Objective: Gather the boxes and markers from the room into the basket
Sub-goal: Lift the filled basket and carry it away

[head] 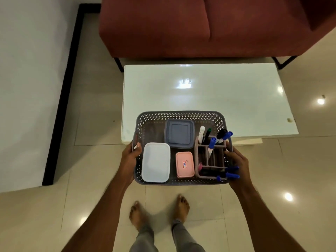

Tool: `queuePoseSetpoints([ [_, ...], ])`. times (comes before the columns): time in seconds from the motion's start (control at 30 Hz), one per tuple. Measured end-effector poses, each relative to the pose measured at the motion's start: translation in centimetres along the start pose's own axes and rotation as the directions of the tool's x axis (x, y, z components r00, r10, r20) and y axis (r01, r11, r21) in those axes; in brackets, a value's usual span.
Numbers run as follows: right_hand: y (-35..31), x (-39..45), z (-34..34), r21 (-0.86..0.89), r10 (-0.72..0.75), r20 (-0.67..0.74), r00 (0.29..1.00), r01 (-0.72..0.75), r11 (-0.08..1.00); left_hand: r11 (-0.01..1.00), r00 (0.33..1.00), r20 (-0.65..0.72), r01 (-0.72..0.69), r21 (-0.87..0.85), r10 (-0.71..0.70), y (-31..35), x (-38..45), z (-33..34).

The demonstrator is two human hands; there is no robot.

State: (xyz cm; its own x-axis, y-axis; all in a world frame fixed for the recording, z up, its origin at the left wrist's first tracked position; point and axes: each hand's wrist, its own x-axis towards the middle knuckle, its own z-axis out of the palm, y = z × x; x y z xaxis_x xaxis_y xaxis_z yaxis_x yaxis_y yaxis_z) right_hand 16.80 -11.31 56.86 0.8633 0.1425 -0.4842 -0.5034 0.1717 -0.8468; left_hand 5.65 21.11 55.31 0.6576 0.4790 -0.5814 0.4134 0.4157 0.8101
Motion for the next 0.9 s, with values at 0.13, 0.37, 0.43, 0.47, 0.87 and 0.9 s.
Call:
queuePoseSetpoints([
  [0.13, 4.1, 1.3, -1.1, -0.036, 0.067, 0.062, 0.996, -0.065, 0.997, 1.000, 0.993, -0.114, -0.012, -0.019, 0.010, -4.9, -0.2, -1.5],
  [0.37, 12.7, 2.1, -3.4, -0.110, 0.128, 0.109, 0.986, -0.116, 0.987, 0.997, 0.972, -0.230, 0.021, -0.079, -0.039, -13.4, -0.4, -4.5],
  [0.43, 14.8, 1.9, -4.1, -0.131, 0.139, 0.110, 0.984, -0.125, 0.983, 0.995, 0.973, -0.227, 0.025, -0.093, -0.046, -15.6, -0.3, -5.3],
  [0.47, 15.8, 1.8, -4.4, -0.138, 0.147, 0.108, 0.983, -0.131, 0.982, 0.994, 0.974, -0.221, 0.029, -0.102, -0.051, -16.7, -0.3, -5.6],
  [0.87, 25.5, 4.0, -6.6, -0.170, 0.275, 0.069, 0.959, -0.260, 0.950, 0.980, 0.966, -0.167, 0.185, -0.078, -0.195, -26.1, 1.9, -7.2],
  [0.9, 26.3, 4.4, -6.6, -0.169, 0.283, 0.070, 0.957, -0.268, 0.948, 0.981, 0.965, -0.177, 0.185, -0.065, -0.194, -27.0, 2.5, -7.5],
])
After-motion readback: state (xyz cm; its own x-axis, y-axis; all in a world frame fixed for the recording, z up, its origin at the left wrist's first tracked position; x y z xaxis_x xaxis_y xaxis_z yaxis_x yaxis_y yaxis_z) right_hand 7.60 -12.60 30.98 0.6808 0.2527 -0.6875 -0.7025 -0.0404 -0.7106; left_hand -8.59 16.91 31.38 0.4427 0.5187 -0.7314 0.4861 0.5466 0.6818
